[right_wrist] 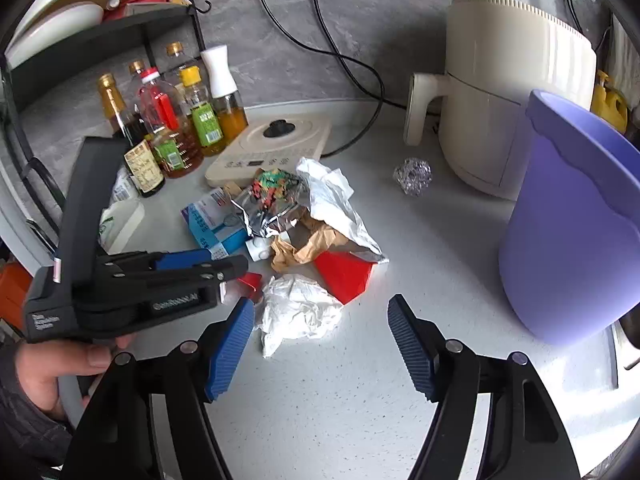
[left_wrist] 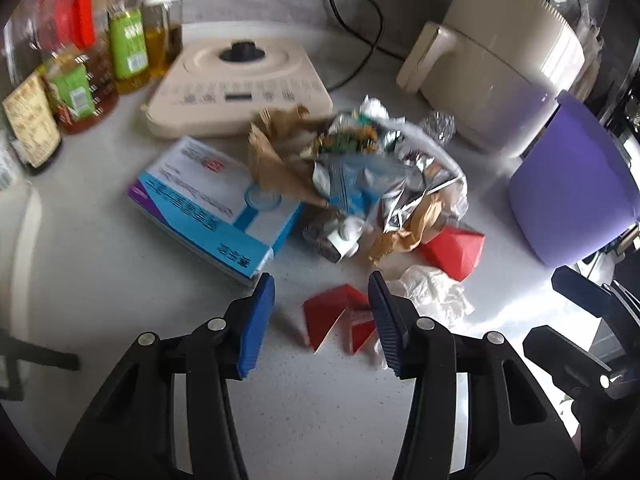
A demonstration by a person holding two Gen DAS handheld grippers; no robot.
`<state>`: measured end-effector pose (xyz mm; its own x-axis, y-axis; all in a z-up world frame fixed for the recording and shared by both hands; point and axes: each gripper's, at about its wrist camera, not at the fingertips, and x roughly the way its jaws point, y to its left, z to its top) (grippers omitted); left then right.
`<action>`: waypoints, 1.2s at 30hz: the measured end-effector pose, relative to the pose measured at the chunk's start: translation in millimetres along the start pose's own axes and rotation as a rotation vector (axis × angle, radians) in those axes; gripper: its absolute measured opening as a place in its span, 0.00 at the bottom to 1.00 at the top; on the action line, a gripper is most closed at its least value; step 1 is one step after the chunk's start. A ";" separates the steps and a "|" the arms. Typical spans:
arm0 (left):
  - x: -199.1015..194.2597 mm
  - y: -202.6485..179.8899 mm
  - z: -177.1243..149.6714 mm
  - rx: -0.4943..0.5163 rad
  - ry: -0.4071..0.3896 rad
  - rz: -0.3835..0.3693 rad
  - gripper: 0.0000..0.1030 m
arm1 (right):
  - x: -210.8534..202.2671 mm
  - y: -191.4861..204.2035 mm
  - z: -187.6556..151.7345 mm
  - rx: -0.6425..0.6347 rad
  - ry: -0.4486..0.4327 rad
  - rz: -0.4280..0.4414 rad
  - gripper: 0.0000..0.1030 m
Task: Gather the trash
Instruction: 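Grasp the red paper with the left gripper while the right gripper grasps white tissue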
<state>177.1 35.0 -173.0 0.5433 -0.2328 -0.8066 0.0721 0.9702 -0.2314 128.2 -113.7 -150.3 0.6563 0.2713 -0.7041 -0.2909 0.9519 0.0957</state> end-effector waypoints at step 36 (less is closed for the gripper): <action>-41.3 0.7 10.4 -0.035 -0.087 0.075 0.23 | 48.5 11.8 -1.7 -0.084 0.104 0.094 0.08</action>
<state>163.4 46.0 -134.2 0.6165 -0.1512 -0.7727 -0.0001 0.9814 -0.1921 155.5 -89.6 -184.5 0.5489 0.3384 -0.7643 -0.4079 0.9066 0.1084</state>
